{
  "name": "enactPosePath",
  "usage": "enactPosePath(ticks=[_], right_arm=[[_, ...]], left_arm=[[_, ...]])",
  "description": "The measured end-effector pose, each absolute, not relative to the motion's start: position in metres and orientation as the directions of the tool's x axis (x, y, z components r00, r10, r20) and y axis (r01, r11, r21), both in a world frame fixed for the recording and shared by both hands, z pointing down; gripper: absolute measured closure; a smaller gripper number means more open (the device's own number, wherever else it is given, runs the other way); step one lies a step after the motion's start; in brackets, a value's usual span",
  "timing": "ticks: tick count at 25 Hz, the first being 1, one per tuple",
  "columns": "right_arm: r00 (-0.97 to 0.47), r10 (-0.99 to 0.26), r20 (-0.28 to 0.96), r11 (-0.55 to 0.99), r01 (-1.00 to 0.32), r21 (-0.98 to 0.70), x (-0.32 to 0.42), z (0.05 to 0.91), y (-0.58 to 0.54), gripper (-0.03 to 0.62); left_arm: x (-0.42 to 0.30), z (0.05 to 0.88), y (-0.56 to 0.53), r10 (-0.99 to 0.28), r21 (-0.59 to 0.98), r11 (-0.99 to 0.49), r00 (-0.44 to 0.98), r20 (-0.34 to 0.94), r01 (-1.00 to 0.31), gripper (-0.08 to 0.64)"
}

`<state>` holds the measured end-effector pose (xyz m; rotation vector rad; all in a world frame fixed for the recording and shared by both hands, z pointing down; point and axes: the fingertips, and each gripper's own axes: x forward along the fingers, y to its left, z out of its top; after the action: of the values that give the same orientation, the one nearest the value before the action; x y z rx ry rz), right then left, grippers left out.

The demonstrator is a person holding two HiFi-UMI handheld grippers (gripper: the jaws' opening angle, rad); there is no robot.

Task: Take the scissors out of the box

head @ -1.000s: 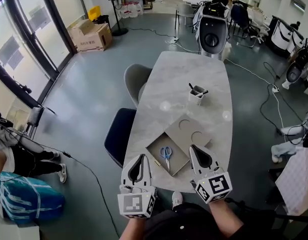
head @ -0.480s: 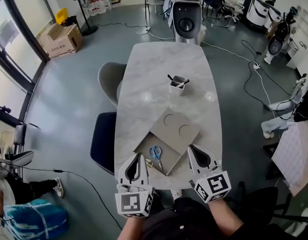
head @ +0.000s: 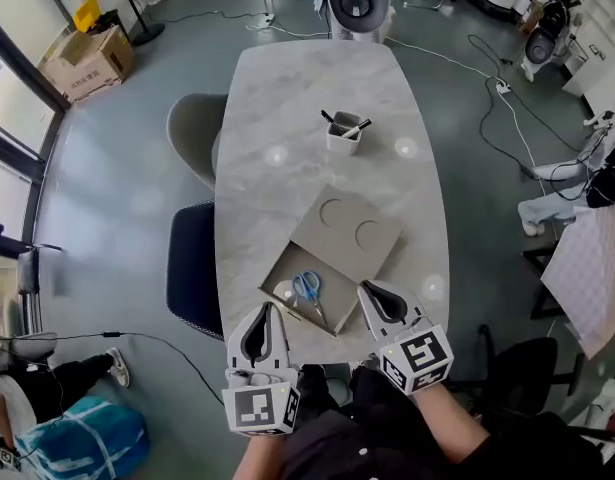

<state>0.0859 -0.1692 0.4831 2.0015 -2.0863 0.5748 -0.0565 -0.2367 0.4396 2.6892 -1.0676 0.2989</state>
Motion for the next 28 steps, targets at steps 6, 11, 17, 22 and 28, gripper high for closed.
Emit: enactPosePath(ticks=[6,11,17,22,28], right_arm=[[-0.109,-0.85,0.516,0.023,-0.985,-0.17,0.066,0.537,-0.188,0.562],[-0.137,-0.775,0.617,0.026,-0.982,-0.186,0.047,0.583,-0.201,0.525],[-0.158,-0.682,0.714,0.04,-0.983,-0.18,0.028,0.641,-0.221,0.464],[-0.174,-0.62,0.765,0.057,-0.982,-0.177,0.015,0.681,-0.237,0.462],[-0.197,-0.532,0.824,0.045,-0.978,-0.205,0.007,0.715,-0.247,0.462]], left_arm=[[-0.062,0.474,-0.247,-0.618,0.142,-0.714,0.713,0.331,-0.685,0.543],[-0.06,0.504,-0.251,-0.576,0.157,-0.731,0.724,0.38,-0.664,0.543],[-0.046,0.537,-0.259,-0.523,0.15,-0.771,0.75,0.404,-0.619,0.543],[-0.049,0.565,-0.27,-0.515,0.167,-0.759,0.737,0.437,-0.629,0.543],[-0.058,0.589,-0.276,-0.504,0.187,-0.741,0.718,0.479,-0.645,0.543]])
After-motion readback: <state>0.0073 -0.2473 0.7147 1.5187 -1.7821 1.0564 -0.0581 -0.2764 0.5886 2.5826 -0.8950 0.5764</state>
